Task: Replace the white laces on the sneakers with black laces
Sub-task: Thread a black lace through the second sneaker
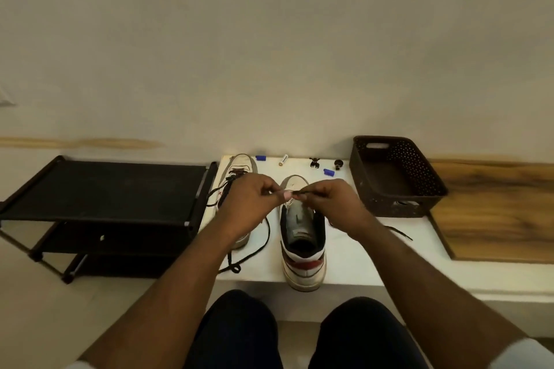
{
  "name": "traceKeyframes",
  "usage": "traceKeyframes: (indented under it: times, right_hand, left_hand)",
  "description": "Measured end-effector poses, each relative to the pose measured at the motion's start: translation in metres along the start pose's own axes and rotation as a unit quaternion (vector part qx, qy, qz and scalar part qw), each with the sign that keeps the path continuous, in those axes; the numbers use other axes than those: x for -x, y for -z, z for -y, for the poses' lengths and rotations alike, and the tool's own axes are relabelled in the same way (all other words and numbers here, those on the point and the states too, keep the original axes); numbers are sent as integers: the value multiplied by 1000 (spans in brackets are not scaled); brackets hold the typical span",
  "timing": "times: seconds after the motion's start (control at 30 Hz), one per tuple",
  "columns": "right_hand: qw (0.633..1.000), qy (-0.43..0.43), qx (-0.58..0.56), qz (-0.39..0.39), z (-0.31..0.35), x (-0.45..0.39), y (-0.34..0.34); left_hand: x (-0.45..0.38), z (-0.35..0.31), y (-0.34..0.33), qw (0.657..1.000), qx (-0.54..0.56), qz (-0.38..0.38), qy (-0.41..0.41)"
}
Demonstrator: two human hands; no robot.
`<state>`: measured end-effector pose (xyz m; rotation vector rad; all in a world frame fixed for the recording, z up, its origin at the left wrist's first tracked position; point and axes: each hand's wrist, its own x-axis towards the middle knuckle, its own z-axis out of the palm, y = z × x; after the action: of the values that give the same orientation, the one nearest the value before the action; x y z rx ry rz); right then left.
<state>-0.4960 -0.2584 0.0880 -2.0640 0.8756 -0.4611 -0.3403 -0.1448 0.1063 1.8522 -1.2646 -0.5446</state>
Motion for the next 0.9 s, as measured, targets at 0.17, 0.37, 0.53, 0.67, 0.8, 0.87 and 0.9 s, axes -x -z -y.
traceKeyframes:
  times: [0.17, 0.37, 0.53, 0.67, 0.8, 0.87, 0.9]
  right_hand:
    - [978, -135, 90, -135, -36, -8, 55]
    - [996, 4, 26, 87, 6, -2, 14]
    - [996, -36, 50, -72, -19, -12, 26]
    - [908, -170, 384, 5, -33, -18, 56]
    - [969, -10, 208, 135, 6, -16, 17]
    - [976, 47, 140, 162, 16, -14, -5]
    - [982, 54, 126, 133, 15, -17, -7]
  left_hand:
    - [-2, 10, 15, 999, -14, -8, 42]
    - [-1, -3, -3, 999, -44, 8, 9]
    - [3, 8, 12, 999, -19, 6, 38]
    - [1, 9, 13, 997, 31, -11, 67]
    - [-1, 1, -2, 998, 27, 4, 48]
    - [0, 0, -3, 999, 30, -3, 44]
    - [0, 2, -1, 998, 30, -6, 46]
